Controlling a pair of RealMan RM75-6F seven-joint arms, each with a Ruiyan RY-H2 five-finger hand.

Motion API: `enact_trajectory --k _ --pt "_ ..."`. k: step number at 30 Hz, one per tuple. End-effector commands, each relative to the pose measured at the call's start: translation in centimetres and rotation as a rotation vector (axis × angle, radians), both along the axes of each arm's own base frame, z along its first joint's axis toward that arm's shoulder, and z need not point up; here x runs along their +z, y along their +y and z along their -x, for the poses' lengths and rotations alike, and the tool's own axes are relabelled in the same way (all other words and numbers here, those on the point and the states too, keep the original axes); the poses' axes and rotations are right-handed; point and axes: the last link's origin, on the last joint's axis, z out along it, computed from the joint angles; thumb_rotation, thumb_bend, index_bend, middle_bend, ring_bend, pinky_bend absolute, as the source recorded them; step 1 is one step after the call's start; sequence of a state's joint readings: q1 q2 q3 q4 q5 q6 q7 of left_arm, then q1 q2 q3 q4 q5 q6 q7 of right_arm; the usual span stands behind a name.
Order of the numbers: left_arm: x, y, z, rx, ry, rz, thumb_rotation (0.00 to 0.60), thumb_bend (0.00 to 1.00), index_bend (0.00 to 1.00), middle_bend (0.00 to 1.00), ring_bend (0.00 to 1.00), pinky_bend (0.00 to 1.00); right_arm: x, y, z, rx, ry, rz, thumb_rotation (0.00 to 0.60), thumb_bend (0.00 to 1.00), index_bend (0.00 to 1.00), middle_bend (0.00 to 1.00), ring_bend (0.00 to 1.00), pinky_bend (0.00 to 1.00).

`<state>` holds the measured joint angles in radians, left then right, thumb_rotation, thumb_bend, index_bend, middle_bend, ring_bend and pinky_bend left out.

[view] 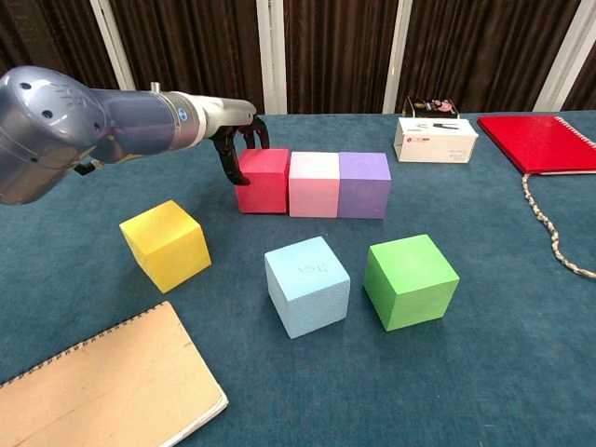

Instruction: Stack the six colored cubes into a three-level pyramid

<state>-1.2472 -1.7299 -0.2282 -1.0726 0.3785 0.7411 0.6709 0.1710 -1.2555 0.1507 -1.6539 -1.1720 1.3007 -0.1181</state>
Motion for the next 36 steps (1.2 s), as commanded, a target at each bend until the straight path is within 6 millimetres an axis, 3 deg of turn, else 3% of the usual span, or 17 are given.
enact_trajectory --k 1,36 --pt "0.00 0.03 0.02 0.001 -0.002 -0.001 0.600 0.36 0.23 0.25 0.00 0.04 0.03 0.03 0.03 -0.002 0.001 0.000 0.600 0.27 0.00 0.00 0.00 0.00" --pt "0.32 -0.38 0.26 -0.052 -0.005 0.007 0.600 0.35 0.23 0.24 0.00 0.04 -0.06 -0.05 0.17 -0.030 -0.011 -0.015 0.600 0.27 0.00 0.00 0.00 0.00"
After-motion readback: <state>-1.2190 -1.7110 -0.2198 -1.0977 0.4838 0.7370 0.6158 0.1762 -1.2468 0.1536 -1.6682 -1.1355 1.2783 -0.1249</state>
